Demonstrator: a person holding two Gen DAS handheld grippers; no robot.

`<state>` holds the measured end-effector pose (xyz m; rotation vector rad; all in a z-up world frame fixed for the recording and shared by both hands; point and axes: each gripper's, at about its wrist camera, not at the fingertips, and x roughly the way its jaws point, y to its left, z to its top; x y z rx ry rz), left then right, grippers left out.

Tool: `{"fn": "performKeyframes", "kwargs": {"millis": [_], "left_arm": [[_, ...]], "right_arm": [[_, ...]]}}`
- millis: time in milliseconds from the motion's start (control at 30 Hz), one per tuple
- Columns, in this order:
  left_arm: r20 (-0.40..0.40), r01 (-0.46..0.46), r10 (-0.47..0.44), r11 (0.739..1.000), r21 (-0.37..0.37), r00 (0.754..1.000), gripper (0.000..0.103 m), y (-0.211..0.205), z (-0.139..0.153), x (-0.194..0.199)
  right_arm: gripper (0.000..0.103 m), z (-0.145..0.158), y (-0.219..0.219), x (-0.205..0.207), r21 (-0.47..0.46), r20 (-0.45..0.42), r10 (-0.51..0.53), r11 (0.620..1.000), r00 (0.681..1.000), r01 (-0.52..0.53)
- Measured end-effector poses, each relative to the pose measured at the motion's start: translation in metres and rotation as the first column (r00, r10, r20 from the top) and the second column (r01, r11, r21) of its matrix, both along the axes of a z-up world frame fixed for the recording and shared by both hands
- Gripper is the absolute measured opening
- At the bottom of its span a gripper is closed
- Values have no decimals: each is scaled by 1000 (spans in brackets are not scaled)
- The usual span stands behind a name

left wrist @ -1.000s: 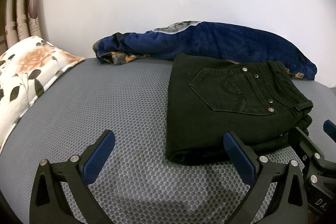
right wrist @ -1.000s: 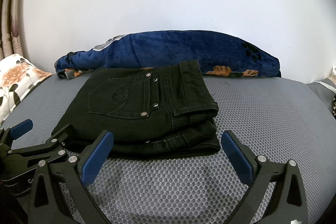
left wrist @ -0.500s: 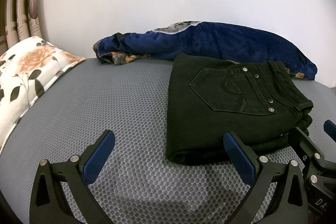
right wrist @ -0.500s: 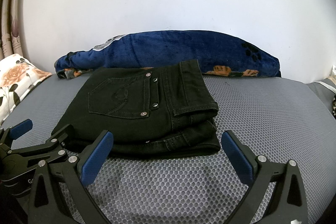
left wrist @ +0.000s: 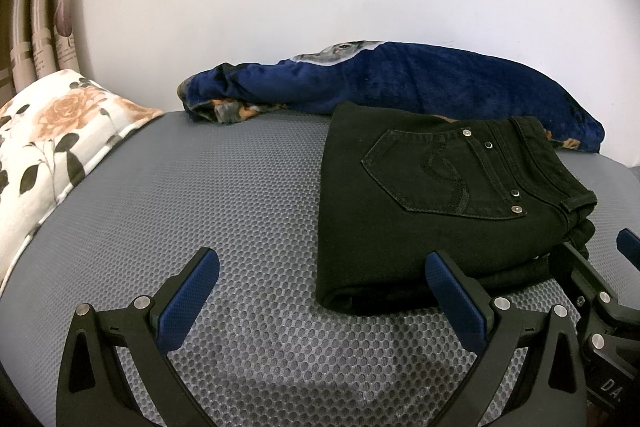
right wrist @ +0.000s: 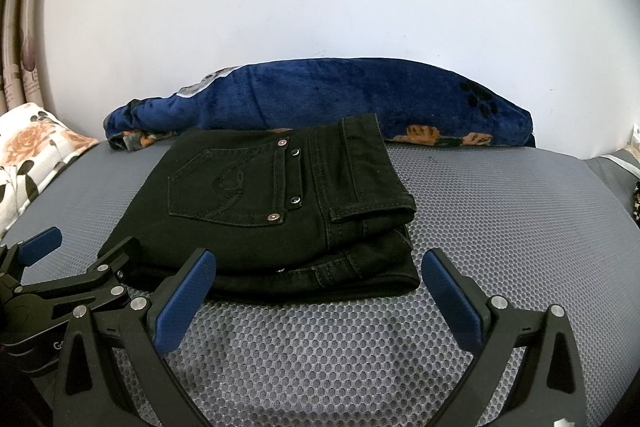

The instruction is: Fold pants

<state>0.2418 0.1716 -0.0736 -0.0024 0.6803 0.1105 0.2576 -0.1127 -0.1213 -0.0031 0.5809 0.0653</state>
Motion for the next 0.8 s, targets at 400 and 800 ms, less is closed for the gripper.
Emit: {"fn": "performKeyframes", "kwargs": {"millis": [400, 800], "left_arm": [[-29, 19, -18, 1000, 21, 999, 103, 3, 4, 0], [1, 48, -48, 995, 85, 999, 103, -4, 55, -23]], "right_arm": [[103, -1, -3, 1, 7, -9, -2, 1000, 1000, 2], [102, 19, -29, -13, 66, -31, -11, 998, 999, 13]]}}
